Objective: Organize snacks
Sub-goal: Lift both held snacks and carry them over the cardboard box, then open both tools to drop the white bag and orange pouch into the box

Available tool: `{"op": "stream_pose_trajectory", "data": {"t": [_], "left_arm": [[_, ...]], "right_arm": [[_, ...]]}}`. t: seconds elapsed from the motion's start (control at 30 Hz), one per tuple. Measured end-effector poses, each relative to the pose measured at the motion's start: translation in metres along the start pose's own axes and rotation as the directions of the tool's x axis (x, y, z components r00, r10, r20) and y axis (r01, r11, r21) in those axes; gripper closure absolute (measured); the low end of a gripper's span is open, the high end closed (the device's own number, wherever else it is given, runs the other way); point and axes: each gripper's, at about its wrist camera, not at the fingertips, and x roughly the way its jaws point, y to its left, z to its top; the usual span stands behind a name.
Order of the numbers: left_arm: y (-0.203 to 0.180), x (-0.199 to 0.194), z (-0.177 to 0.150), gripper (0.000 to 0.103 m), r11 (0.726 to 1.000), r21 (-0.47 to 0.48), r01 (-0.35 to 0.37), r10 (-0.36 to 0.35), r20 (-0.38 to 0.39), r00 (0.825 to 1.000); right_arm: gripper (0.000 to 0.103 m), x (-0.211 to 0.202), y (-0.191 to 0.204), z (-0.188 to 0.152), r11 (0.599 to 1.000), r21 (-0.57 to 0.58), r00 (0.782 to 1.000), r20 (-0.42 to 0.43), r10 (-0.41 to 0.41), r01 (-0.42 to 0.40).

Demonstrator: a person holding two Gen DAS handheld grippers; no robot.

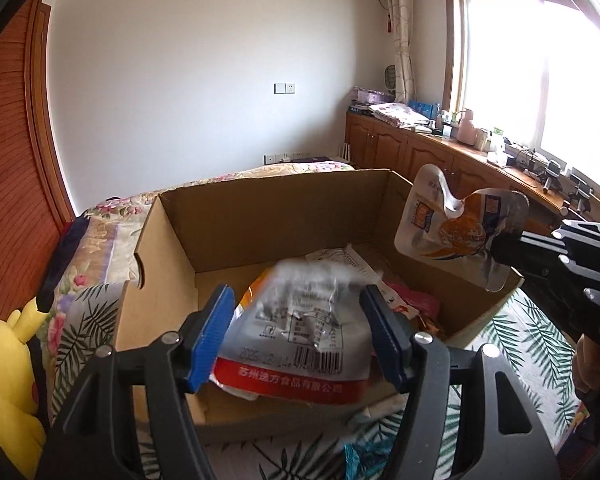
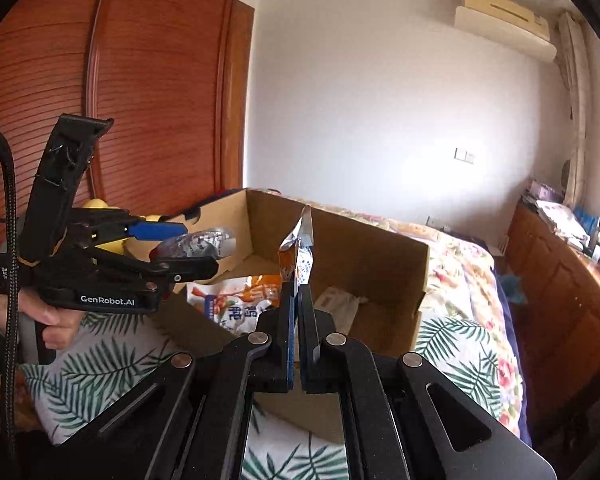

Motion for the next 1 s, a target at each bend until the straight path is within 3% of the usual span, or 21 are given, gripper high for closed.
{"op": "stream_pose_trajectory", "data": {"t": [0.17,0.5,1.0], "left_arm": [[0.003,0.015,0.002,0.047,1.000,-0.005,-0.006,0.006,-0.011,1.000],[0.008,0.026,0.002,0.047,1.000,-0.014,-0.002,0.001,-0.019,1.000],[0.007,0.025,0.001,0.035,1.000,-0.015,-0.022,0.022,-0.010,1.000]], "right_arm": [[0.103,0.020,-0.003,0.000,1.000,-0.003,1.000,-0.018,0.006,-0.006],[0.103,0.044,-0.010,-0.003,1.000,0.013,0.998,-0.059,0.019,-0.018],[0.103,0.066,-0.009,-0.005,0.999,0.034,0.994,-0.104,0.036,-0.033]]}}
